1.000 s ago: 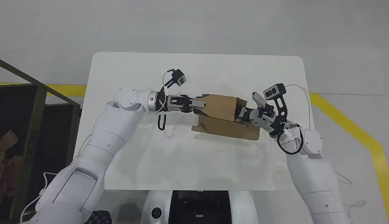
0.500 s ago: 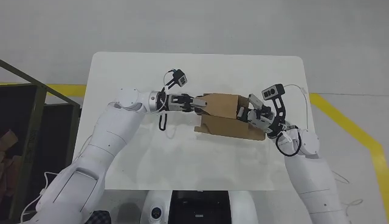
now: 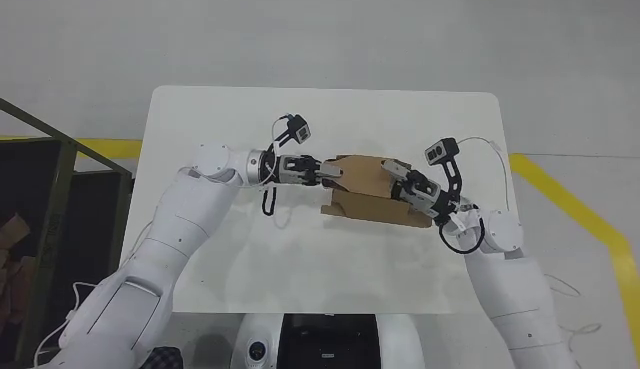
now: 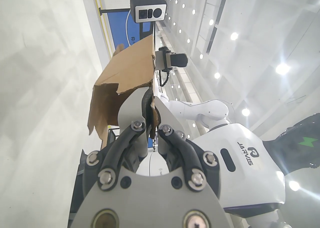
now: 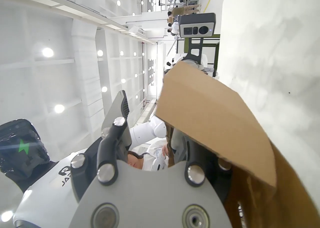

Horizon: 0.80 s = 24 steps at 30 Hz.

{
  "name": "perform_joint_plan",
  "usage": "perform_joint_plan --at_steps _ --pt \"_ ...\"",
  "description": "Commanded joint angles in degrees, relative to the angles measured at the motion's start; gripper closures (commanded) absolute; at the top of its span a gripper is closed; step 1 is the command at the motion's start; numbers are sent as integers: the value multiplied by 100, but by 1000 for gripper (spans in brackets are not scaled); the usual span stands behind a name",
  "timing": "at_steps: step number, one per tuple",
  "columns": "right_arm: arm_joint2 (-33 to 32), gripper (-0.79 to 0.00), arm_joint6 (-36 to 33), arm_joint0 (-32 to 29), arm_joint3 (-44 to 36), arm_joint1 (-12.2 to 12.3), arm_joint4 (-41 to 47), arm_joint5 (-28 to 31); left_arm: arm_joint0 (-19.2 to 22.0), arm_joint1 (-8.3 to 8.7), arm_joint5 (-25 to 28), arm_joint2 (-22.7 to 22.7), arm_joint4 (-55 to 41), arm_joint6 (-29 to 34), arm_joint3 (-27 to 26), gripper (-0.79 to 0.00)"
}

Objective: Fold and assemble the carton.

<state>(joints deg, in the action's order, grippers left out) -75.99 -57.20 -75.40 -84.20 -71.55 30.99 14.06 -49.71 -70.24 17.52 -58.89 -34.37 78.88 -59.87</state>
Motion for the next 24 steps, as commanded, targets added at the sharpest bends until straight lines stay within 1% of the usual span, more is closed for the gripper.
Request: perform_joint_plan --at_steps 1,7,11,17,20,21,22,23,24 --pt "22 -323 47 1 -11 6 -93 -13 1 7 -8 -21 1 -3 -13 0" --pt "45 -286 113 -34 -11 29 -209 -16 -31 20 -16 -54 -12 -28 -56 0" --pt "47 -237 110 -58 -4 44 -209 6 -46 23 -58 -60 -30 -49 -51 0" --pt "70 -123 43 -64 -8 64 -193 32 -29 19 -119 -53 -80 -26 -20 0" --pt "100 -55 -2 -56 -7 73 -215 25 -6 18 -151 -61 -122 -5 18 0" --pt "110 -9 -3 -51 -4 76 -219 22 -4 17 -152 -60 -135 2 26 0" --pt "119 0 -3 -45 1 78 -221 24 0 16 -156 -59 -144 5 34 0" --pt "127 0 1 -40 8 79 -219 29 5 15 -156 -58 -146 8 41 -28" --pt "136 0 2 -35 17 80 -206 30 12 13 -158 -61 -160 4 52 -231"
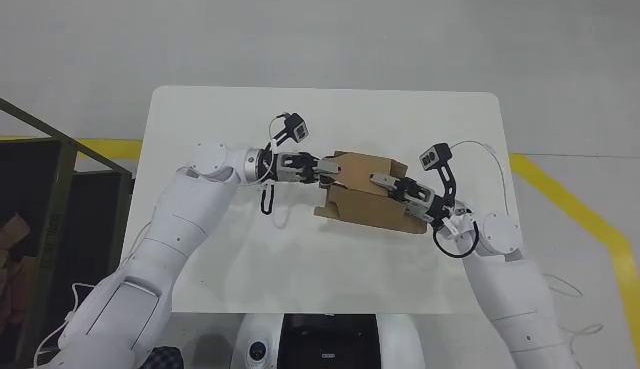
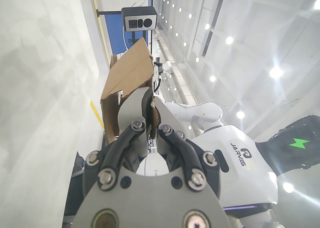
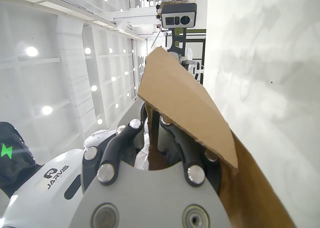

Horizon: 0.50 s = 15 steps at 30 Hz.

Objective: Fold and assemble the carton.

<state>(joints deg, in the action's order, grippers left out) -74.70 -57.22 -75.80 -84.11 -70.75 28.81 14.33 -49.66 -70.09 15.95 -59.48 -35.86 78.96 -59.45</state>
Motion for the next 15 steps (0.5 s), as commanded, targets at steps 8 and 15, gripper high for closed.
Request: perform_joint_plan --at_steps 8,15 --pt "-65 0 358 -31 50 15 79 91 -10 1 266 -192 -260 -279 2 -785" --pt "-216 0 832 -414 -432 56 -212 261 -67 43 374 -506 -600 -401 55 -785"
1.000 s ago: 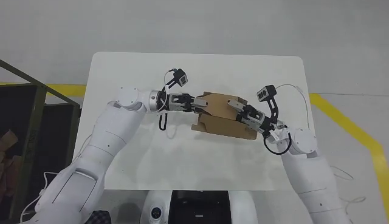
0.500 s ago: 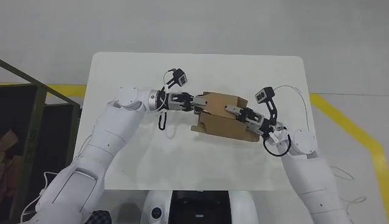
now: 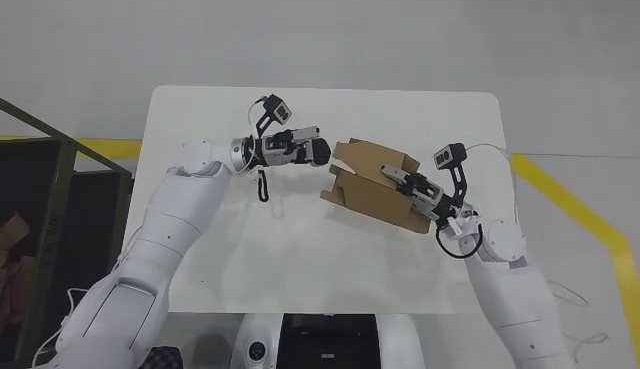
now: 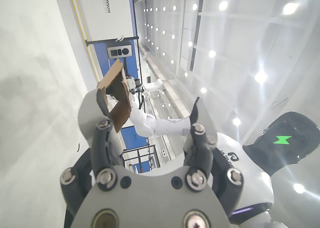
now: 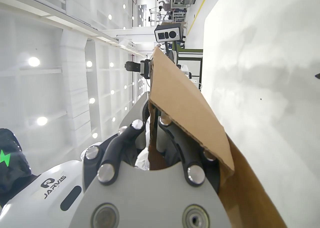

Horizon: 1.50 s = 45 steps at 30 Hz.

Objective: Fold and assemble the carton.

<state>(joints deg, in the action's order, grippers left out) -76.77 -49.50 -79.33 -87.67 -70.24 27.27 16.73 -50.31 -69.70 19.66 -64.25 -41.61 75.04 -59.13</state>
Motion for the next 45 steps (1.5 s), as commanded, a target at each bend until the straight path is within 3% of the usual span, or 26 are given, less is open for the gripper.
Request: perform_joint_plan --at_steps 1,11,22,35,45 --pt "-13 0 138 -125 -152 10 -135 31 -3 6 10 -45 -35 -20 38 -785" --pt "73 0 630 -435 -590 26 -570 74 38 -31 -102 43 -23 -34 118 -785" --pt "-22 0 1778 -569 -668 0 -833 326 -125 -11 4 -15 180 -252 -128 -785" --pt "257 0 3061 -91 -351 -124 -1175 246 -406 -1 -541 130 148 2 -435 -785" --pt "685 0 3183 30 -259 -216 -1249 183 -325 -106 -490 310 -202 -41 -307 -785"
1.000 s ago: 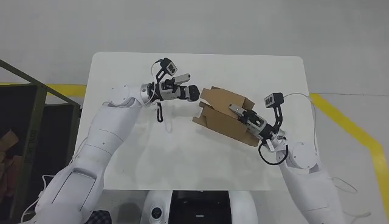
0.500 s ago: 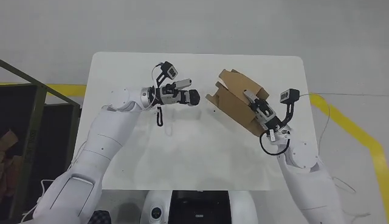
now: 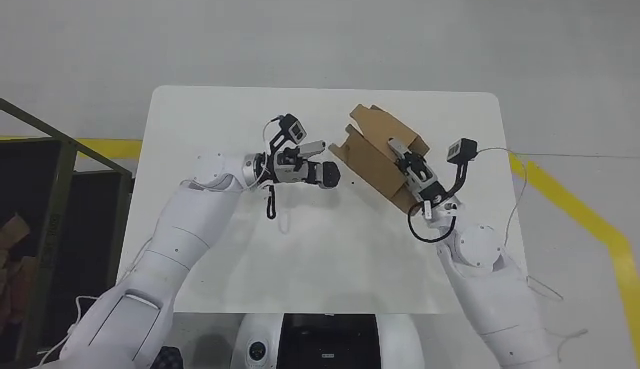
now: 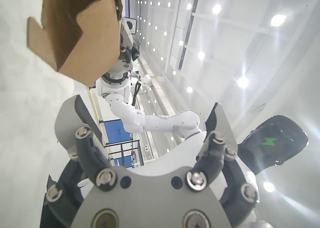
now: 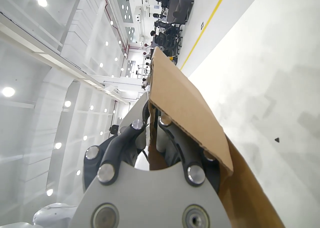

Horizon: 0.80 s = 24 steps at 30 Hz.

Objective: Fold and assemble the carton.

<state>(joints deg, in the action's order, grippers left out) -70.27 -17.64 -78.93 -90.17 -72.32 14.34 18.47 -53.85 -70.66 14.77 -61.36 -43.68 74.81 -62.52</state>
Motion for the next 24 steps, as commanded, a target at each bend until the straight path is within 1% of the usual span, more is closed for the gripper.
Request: perform_joint_plan --at_steps 1,3,12,19,24 --pt "67 0 -16 -21 -16 -16 94 7 57 -20 -4 53 38 -29 73 -785" --pt "117 0 -23 -48 -56 -29 169 -10 109 -36 93 120 195 -70 147 -785" --pt "210 0 -99 -185 -191 -72 635 -38 251 -105 203 155 46 -190 411 -785" --pt "241 0 -258 -300 -337 -86 913 -93 257 -135 297 179 75 -258 441 -785" --pt "254 0 -356 -393 -463 -86 943 -147 248 -153 407 163 76 -357 436 -785"
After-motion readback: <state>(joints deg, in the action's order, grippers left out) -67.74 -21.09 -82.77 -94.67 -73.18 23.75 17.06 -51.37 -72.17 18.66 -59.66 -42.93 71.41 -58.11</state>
